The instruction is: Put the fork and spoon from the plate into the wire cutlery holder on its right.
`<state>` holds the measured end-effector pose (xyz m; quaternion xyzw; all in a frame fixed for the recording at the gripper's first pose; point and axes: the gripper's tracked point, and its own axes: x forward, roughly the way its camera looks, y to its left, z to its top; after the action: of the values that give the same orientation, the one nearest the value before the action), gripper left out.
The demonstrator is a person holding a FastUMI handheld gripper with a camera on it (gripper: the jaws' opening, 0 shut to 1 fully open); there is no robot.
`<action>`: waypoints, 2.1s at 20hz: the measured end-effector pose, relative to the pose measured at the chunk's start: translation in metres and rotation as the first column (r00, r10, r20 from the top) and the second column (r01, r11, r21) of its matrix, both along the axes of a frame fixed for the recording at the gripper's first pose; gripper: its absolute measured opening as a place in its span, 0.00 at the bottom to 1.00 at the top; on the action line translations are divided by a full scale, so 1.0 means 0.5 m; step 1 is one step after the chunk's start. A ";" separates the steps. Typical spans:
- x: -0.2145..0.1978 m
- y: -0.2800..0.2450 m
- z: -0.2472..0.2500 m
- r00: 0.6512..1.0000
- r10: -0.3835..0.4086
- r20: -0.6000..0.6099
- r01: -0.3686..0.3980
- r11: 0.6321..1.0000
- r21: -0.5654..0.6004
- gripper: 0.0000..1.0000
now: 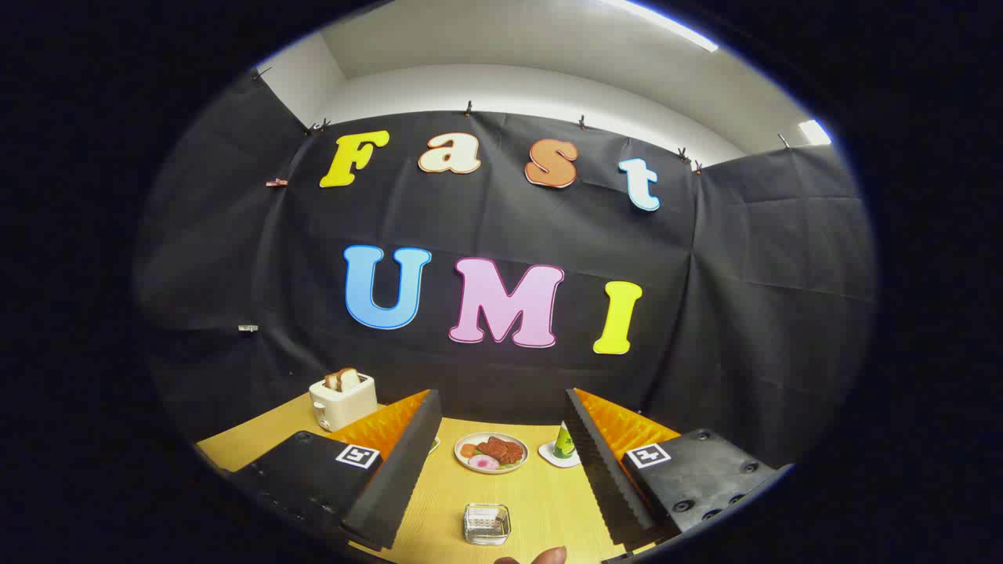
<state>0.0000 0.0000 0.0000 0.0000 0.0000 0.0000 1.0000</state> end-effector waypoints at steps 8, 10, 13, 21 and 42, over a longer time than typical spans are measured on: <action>0.000 0.010 0.006 0.999 0.038 0.006 -0.039 0.999 0.017 0.98; -0.002 0.015 0.004 0.999 0.045 0.006 -0.045 0.999 0.018 0.98; -0.007 0.021 0.005 0.999 0.051 0.007 -0.051 0.999 0.008 0.98; -0.014 0.027 0.000 0.999 0.044 0.005 -0.044 0.999 0.003 0.98; -0.076 0.466 -0.462 0.638 0.368 -0.676 -0.288 0.929 0.234 0.97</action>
<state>-0.0379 0.2331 -0.2308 0.0522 0.3848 0.1816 0.9035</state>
